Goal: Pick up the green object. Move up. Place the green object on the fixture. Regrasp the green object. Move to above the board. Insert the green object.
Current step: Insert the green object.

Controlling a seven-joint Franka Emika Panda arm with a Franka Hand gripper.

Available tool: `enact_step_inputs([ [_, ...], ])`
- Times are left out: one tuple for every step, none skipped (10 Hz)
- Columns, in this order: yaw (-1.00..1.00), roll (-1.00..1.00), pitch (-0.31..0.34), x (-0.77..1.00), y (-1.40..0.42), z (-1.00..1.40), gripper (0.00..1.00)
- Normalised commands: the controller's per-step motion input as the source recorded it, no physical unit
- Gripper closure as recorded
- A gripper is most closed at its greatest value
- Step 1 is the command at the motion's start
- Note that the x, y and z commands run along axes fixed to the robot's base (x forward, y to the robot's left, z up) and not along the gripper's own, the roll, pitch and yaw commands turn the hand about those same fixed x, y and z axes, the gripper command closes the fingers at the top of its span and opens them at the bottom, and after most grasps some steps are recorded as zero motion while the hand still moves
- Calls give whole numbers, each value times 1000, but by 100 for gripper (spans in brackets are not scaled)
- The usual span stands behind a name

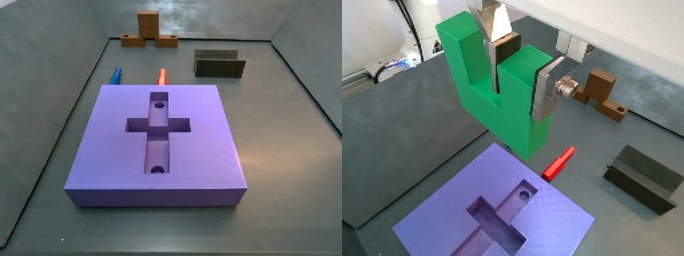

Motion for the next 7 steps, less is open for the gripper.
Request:
enact_step_inputs([
  [-186, 0, 0, 146, -143, -234, 100],
  [-334, 0, -1, 474, -363, -640, 100],
  [-537, -39, -170, 209, -286, -717, 100],
  [-654, -170, -121, 111, -131, -406, 100],
  [-400, -263, -27, 377, -77, -497, 100],
  [0, -324, -36, 340, -266, -371, 100],
  [146, -324, -6, 426, -311, -351, 100],
])
